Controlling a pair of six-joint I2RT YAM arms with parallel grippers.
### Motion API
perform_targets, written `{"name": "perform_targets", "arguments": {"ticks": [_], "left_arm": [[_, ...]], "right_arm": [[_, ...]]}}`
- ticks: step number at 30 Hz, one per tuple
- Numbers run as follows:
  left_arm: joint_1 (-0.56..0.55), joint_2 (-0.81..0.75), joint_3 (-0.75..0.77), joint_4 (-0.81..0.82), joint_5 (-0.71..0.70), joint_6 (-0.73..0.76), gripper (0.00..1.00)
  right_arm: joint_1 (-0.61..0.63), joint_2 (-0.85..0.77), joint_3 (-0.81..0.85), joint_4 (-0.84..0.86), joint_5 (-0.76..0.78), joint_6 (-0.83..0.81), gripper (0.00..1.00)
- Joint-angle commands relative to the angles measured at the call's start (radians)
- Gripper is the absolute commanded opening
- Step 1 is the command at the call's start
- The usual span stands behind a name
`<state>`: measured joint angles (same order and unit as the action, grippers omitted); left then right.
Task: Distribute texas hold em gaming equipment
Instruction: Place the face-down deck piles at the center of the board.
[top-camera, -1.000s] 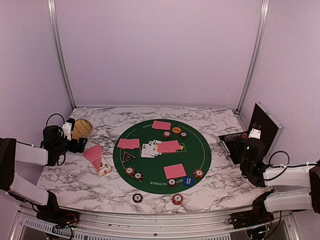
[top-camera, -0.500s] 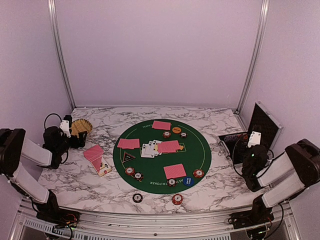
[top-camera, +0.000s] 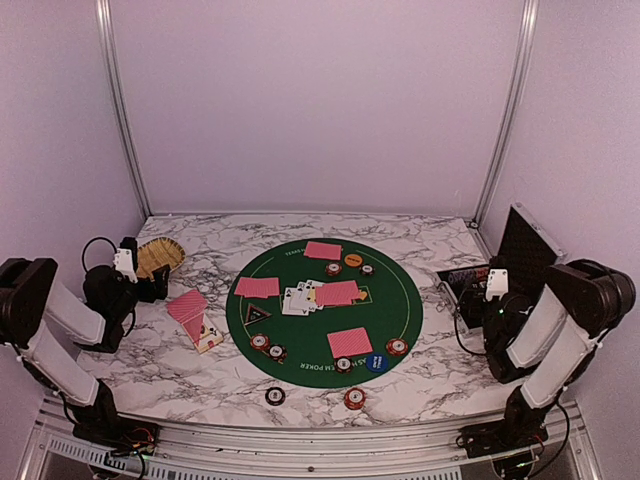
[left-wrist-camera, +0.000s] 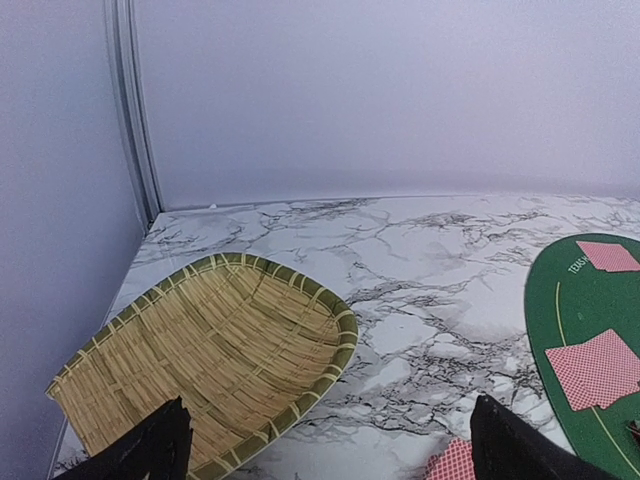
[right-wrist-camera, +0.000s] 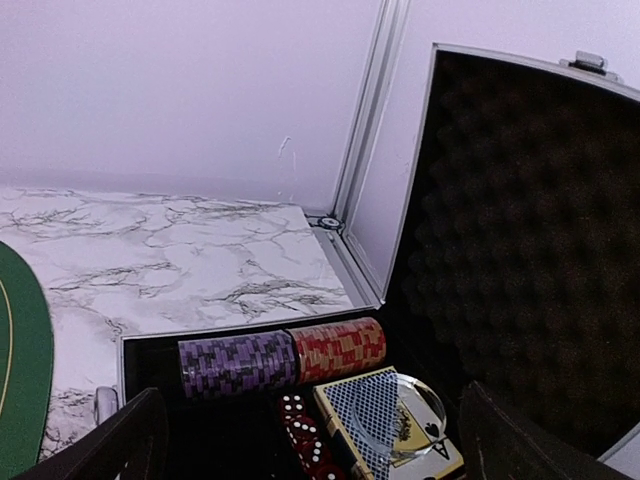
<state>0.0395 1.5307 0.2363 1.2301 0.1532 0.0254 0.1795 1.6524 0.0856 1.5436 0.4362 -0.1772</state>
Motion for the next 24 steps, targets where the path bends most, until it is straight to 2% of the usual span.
{"name": "perform_targets", "arguments": {"ticks": [1,3,5,24], "left_arm": [[0.007,0.009,0.014,0.037,-0.025,-0.012,0.99],[0.008,0.006,0.014,0.037,-0.025,-0.012,0.99],[0.007,0.004,0.011,0.037,-0.027,-0.013,0.99],[0.007,0.002,0.008,0.04,-0.029,-0.012,0.99]], "right_arm": [[-0.028,-0.011,0.063,0.072,-0.043,0.018,0.99],[-0.052,-0.029,0.12,-0.064,-0.001,0.069,0.99],[-0.109,-0.046,0.145,-0.152,-0.056,0.131,0.99],[-0.115,-0.048,0.133,-0.129,-0.067,0.13,0.99]]}}
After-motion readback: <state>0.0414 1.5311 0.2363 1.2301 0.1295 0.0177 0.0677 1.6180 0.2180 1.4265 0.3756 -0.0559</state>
